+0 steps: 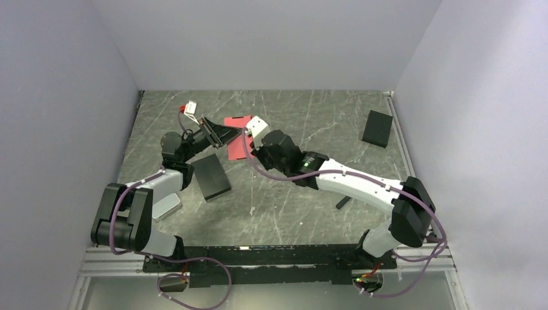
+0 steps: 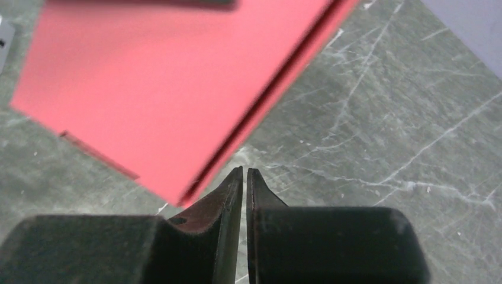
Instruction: Fold the paper box
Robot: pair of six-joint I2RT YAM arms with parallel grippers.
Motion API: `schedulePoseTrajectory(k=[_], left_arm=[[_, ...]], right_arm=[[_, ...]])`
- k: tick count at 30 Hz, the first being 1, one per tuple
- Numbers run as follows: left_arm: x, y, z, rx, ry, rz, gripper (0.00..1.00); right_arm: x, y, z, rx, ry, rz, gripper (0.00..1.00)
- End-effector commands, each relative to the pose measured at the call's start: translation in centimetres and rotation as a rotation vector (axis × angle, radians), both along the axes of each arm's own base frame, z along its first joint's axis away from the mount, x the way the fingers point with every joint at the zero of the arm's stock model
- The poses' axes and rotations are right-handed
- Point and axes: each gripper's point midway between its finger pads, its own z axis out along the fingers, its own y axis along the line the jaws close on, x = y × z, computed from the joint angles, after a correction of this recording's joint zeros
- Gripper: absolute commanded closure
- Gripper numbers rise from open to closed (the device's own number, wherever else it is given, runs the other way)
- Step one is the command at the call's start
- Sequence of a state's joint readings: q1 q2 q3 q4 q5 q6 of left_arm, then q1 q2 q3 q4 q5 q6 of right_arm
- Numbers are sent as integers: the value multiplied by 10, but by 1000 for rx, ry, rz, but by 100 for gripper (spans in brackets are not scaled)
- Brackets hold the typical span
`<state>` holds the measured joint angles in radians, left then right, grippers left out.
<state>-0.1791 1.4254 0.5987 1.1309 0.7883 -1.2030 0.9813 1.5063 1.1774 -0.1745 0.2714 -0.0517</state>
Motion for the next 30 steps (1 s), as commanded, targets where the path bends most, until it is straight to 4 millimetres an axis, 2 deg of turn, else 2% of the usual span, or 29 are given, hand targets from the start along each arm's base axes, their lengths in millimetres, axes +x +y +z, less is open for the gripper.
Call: schedulePoseTrajectory(k=[1,5,7,9,16,18,20,24,27,30], left_arm=[[-1,1,18,-25,-82,38,100],[-8,-3,14,-23,-97,-18,100],[-11,-6,13,-30,-103,-52,100],[-13,-7,14,-48,-118,-69,100],[-14,-16,12,-50,-110,-97,100],[-14,-18,10,-36,-99,-94,100],[-13,-20,7,-26,-89,-88,100],[-7,-20,-2,-11,-45,-55,100],[-4,-17,-6,-6,-24,-22,100],[-6,-16,-4,-12,-31,-16,100]], right_arm=[[34,-20,44,168,-33,-71,89],[56,-59,60,274,-7,-144,89],[66,-69,72,316,-15,-173,89],[74,-70,76,339,-22,-192,88],[101,-35,90,350,14,-186,88],[100,-17,94,331,7,-170,88],[94,4,90,303,22,-143,88],[70,38,86,274,20,-99,88],[73,37,81,276,31,-128,88],[93,14,80,292,28,-195,87]])
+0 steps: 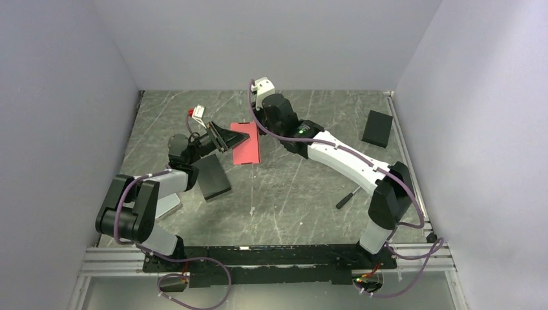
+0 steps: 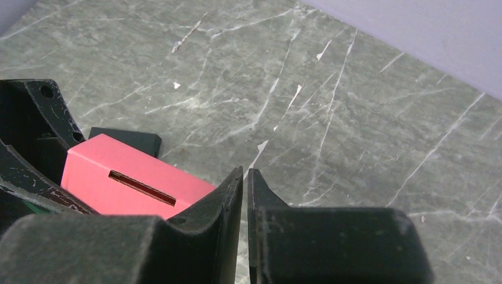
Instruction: Fold the paper box
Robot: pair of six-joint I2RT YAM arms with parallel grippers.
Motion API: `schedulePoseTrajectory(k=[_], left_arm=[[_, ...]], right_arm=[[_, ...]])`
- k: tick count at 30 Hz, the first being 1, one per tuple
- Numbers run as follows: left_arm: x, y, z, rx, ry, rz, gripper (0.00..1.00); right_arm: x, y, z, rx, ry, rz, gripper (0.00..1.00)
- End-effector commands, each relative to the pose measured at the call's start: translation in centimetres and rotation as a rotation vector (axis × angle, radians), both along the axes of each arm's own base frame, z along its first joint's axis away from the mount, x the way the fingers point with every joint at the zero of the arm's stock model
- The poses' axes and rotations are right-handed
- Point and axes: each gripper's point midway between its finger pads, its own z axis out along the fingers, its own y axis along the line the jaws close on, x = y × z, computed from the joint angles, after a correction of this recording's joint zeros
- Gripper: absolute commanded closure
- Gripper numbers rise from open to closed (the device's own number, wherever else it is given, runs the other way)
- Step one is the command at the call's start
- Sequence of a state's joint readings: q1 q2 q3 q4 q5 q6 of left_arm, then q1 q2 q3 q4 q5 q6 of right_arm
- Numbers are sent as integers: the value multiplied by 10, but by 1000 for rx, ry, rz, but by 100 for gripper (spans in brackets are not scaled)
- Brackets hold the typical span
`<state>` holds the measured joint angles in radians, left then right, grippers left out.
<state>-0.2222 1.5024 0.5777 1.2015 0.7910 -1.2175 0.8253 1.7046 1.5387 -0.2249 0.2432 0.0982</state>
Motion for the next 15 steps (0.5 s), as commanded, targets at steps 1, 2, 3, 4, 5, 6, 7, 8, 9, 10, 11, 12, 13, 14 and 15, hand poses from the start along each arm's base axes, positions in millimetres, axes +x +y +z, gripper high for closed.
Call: schedulePoseTrajectory(k=[1,2,3,4,5,6,7,8,9,10,11,12,13,14,15], left_arm=[[-3,0,18,-12,-72,32,100],[-3,0,18,-14,-77,32,100],[-3,1,18,-18,-77,38,100],[-3,2,18,-22,-77,44,100],[-2,3,19,-25,-77,51,100],[-1,4,19,-27,-77,63,100],[0,6,19,-29,-76,75,100],[3,7,20,-31,-77,89,100],[5,8,21,-34,-79,99,100],[7,8,22,-37,-79,107,100],[10,9,23,-44,-77,116,100],[12,10,24,-48,-78,125,100],[14,10,24,-52,-73,135,100],[17,11,23,-51,-69,146,100],[19,11,23,-46,-67,154,100]], right_arm=[[10,-6,19,93,2,-25,87],[15,-16,20,104,0,-38,87],[17,-24,18,108,4,-46,87],[17,-32,13,105,11,-49,87],[16,-36,14,113,6,-44,87],[10,-39,5,106,17,-32,87],[3,-40,0,104,27,-12,87],[-5,-37,-6,109,45,16,87],[-14,-33,-13,109,62,40,87],[-22,-29,-20,102,73,60,87],[-28,-25,-25,96,78,75,87],[-33,-19,-28,91,82,89,87],[-38,-13,-28,91,82,102,87],[-43,-5,-27,90,83,116,87],[-47,3,-25,89,81,126,87]])
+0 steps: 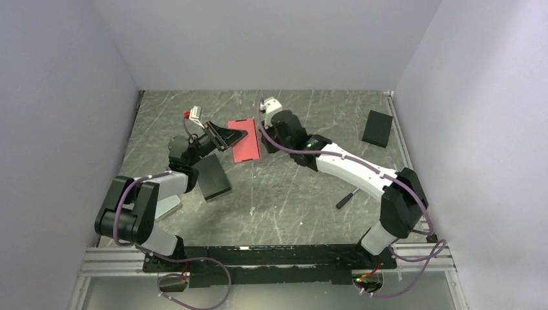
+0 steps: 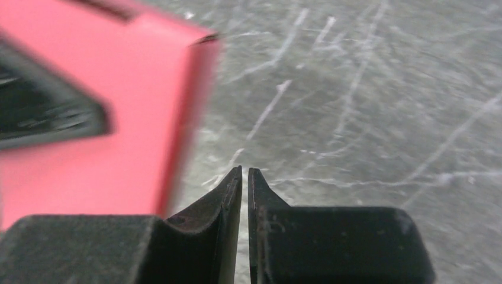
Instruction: Fold the paper box
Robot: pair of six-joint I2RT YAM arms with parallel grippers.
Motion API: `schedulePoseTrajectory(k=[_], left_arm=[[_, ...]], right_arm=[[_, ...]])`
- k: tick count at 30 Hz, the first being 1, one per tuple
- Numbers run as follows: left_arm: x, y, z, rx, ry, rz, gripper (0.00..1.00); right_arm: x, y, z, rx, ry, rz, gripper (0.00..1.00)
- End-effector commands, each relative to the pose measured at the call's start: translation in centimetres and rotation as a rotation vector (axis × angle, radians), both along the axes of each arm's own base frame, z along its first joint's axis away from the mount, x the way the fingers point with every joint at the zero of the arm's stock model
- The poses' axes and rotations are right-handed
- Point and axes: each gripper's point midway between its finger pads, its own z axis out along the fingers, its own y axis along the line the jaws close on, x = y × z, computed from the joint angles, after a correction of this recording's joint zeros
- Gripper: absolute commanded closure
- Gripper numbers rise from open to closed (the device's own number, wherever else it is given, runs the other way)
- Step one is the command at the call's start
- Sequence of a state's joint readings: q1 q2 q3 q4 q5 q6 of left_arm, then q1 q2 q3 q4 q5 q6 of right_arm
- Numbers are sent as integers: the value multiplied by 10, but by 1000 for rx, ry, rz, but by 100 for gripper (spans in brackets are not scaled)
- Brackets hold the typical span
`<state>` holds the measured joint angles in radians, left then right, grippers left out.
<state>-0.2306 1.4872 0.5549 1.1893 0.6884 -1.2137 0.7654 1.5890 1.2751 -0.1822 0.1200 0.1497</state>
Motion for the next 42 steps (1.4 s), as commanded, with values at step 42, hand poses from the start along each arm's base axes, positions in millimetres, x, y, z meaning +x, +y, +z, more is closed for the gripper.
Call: schedulePoseTrajectory(k=[42], left_arm=[[28,10,-103,446,686,16,100]], right_arm=[[21,-137,58,60,-166,143,55]])
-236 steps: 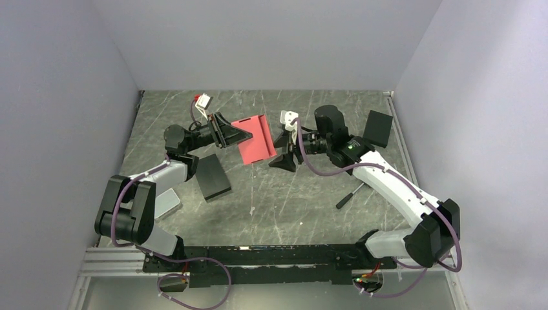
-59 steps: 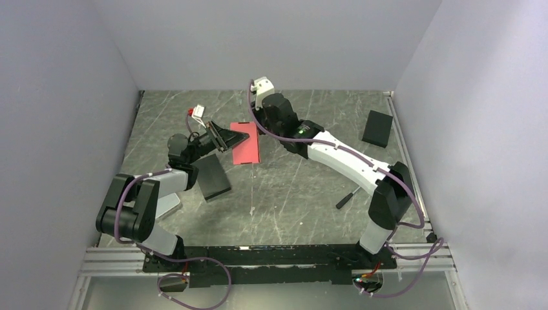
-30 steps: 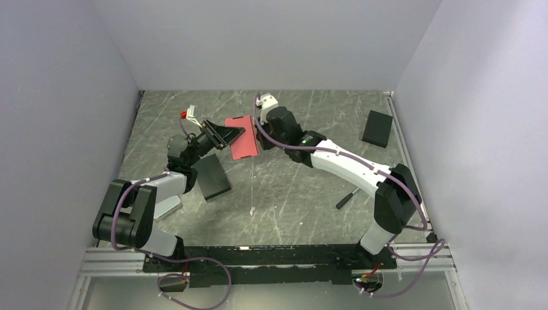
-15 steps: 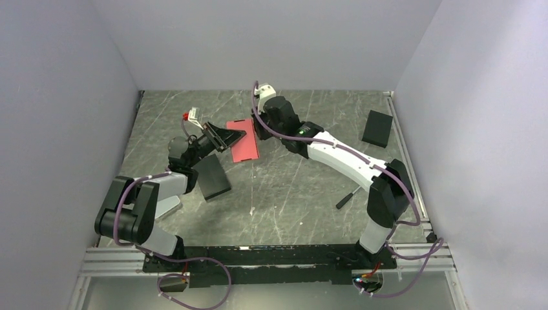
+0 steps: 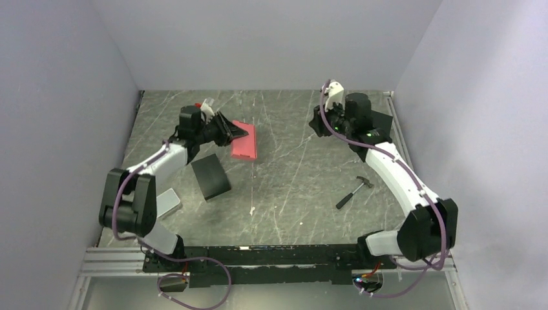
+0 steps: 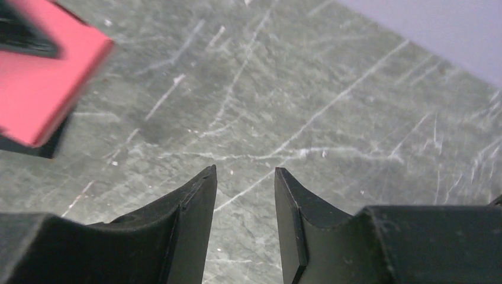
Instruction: Fold the paper box
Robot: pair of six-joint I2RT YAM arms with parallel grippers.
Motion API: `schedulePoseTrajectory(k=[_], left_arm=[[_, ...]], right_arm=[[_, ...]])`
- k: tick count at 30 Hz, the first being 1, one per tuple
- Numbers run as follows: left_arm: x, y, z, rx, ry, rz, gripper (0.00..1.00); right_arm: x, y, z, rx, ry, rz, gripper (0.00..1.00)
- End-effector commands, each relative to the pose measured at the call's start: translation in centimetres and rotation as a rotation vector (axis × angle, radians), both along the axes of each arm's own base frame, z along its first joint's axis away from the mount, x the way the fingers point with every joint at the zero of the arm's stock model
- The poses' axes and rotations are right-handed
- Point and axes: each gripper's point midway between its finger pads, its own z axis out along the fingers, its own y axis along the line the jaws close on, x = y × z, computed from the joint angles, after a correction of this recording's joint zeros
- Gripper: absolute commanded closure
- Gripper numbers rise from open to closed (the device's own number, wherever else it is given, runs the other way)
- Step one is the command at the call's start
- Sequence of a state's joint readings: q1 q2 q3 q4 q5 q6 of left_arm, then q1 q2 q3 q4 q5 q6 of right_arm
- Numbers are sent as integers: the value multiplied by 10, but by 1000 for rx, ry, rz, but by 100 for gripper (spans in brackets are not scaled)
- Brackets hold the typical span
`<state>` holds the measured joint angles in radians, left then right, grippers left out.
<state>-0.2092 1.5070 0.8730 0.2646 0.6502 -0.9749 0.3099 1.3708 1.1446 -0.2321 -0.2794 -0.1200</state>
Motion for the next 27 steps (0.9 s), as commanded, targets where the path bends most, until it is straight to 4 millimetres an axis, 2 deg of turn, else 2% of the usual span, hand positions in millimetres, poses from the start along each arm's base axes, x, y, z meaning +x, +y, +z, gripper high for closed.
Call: schedulePoseTrajectory(k=[1,4,6,8,10,14,17,19,21,23,24,27], left_arm=[[-8,-2,-48,168,294,-34,100],[6,-6,-61,326,324,-45,99],[16,-13,-64,384,332,-59,92],[26,-23,-62,457,320,-74,78],[33,-37,-59,535,298,-92,59],[35,-84,-51,554,250,-186,38],[26,-120,-33,500,202,-275,34],[17,-144,-13,380,153,-348,36],[5,-160,7,308,78,-398,37],[-1,-154,26,318,-9,-383,37],[-3,-145,36,339,-58,-350,36],[-5,-101,67,423,-234,-172,32]], right_arm=[[-12,9,32,86,-80,120,55],[-11,3,33,102,-70,108,55],[-10,0,33,111,-66,101,55],[-9,-6,35,115,-68,87,55],[-8,-11,36,121,-68,72,55],[-7,-23,38,133,-70,46,54],[-6,-31,38,141,-62,29,54],[-5,-35,38,146,-60,22,54],[-6,-39,38,149,-61,23,54],[-9,-40,38,147,-65,42,53],[-11,-41,38,148,-68,57,53],[-16,-40,34,159,-73,86,53]])
